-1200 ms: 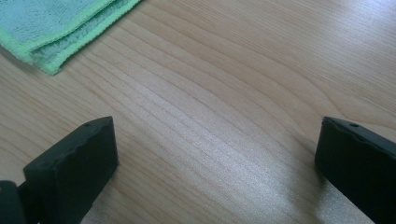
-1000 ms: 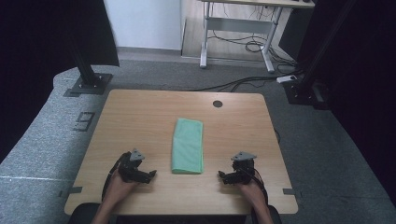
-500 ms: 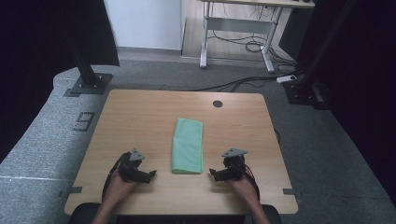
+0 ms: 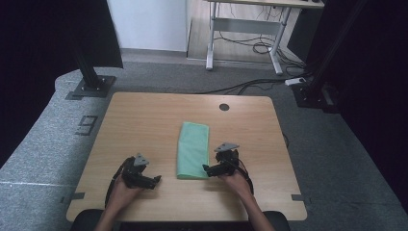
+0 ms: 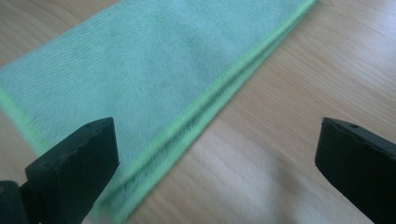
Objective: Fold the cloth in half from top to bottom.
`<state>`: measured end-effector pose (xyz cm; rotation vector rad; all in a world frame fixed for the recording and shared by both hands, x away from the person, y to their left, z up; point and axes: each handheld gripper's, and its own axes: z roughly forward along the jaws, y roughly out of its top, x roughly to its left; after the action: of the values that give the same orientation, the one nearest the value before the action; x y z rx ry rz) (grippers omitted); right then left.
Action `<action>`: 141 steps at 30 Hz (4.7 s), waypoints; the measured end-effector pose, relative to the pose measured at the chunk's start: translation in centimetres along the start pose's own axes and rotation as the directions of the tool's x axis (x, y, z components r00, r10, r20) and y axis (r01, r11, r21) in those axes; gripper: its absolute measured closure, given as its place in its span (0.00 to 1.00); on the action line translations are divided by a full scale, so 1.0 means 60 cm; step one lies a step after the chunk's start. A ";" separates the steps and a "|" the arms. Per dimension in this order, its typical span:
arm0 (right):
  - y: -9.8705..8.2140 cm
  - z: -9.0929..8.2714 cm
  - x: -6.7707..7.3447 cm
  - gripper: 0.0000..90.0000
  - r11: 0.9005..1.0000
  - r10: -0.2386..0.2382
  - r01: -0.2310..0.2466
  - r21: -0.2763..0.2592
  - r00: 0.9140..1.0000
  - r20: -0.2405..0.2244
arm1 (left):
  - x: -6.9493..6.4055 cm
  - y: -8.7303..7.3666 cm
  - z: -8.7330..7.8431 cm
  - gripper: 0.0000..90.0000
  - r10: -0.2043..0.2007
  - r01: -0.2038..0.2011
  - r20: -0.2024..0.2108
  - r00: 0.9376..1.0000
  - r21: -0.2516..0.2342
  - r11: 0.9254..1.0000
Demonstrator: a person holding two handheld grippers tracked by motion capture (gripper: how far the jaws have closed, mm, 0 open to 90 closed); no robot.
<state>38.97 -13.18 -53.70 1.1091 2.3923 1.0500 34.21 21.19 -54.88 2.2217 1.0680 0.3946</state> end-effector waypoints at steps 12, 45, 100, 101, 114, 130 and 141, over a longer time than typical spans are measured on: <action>0.003 0.038 -0.003 0.00 0.999 -0.022 0.020 0.038 0.998 0.056 | 0.000 0.000 0.000 0.00 0.000 0.000 0.000 1.000 0.000 1.000; -0.055 -0.015 0.032 0.00 0.999 -0.030 0.030 0.032 1.000 -0.002 | -0.032 0.148 0.086 0.00 0.020 -0.017 0.047 0.999 -0.056 0.998; 0.089 0.029 -0.042 0.62 0.998 -0.047 0.048 0.042 0.998 -0.033 | -0.052 0.076 0.068 0.00 0.020 -0.020 0.032 0.999 -0.008 1.000; 0.093 0.035 -0.046 0.64 0.998 -0.043 0.045 0.050 0.999 -0.033 | -0.052 0.076 0.068 0.00 0.020 -0.020 0.032 0.999 -0.008 1.000; 0.105 0.091 -0.067 0.55 0.991 -0.067 0.069 0.116 0.998 -0.021 | -0.052 0.076 0.068 0.00 0.020 -0.019 0.032 0.999 -0.009 1.000; 0.098 0.099 -0.067 0.94 0.994 0.011 0.003 0.110 0.992 -0.122 | -0.052 0.076 0.068 0.00 0.019 -0.019 0.034 0.999 -0.009 1.000; 0.106 0.086 -0.057 0.94 0.993 -0.035 0.045 0.110 0.995 -0.092 | -0.057 0.091 0.078 0.01 0.018 -0.018 0.009 1.000 -0.013 1.000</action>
<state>47.39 -10.47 -52.73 1.0659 2.5612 0.9834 37.65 14.02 -54.81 2.2212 1.0391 0.3974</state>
